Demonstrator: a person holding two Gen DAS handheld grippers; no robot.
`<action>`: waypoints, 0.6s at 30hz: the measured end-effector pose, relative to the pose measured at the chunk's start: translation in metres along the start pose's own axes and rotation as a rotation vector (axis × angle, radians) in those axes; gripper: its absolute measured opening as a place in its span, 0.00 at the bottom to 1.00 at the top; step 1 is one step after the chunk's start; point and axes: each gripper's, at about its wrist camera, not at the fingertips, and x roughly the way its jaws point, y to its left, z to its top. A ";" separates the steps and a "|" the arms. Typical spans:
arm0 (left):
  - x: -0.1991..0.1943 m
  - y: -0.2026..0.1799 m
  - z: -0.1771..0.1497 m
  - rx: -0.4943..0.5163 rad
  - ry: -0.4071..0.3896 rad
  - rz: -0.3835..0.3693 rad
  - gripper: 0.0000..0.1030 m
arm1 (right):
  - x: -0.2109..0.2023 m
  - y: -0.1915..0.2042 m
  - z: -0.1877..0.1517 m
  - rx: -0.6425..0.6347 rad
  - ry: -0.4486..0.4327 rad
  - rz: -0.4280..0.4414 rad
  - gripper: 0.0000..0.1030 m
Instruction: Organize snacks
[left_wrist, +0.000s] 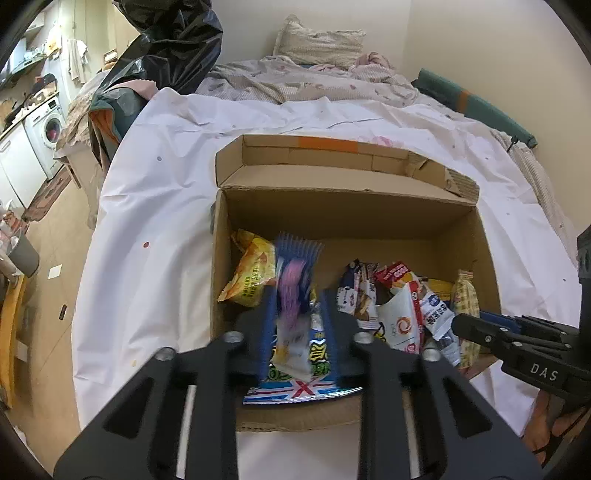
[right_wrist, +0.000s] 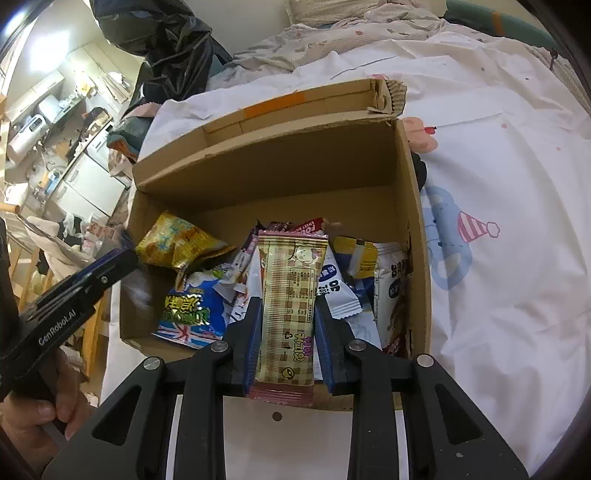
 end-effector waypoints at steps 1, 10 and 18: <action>-0.002 0.000 0.000 0.001 -0.010 0.002 0.36 | -0.001 0.000 0.000 -0.002 -0.003 -0.002 0.29; -0.014 0.002 -0.002 -0.007 -0.048 0.009 0.75 | -0.019 0.006 0.003 -0.010 -0.093 -0.021 0.75; -0.050 0.014 -0.011 -0.028 -0.128 0.045 0.75 | -0.058 0.030 -0.008 -0.077 -0.211 -0.046 0.94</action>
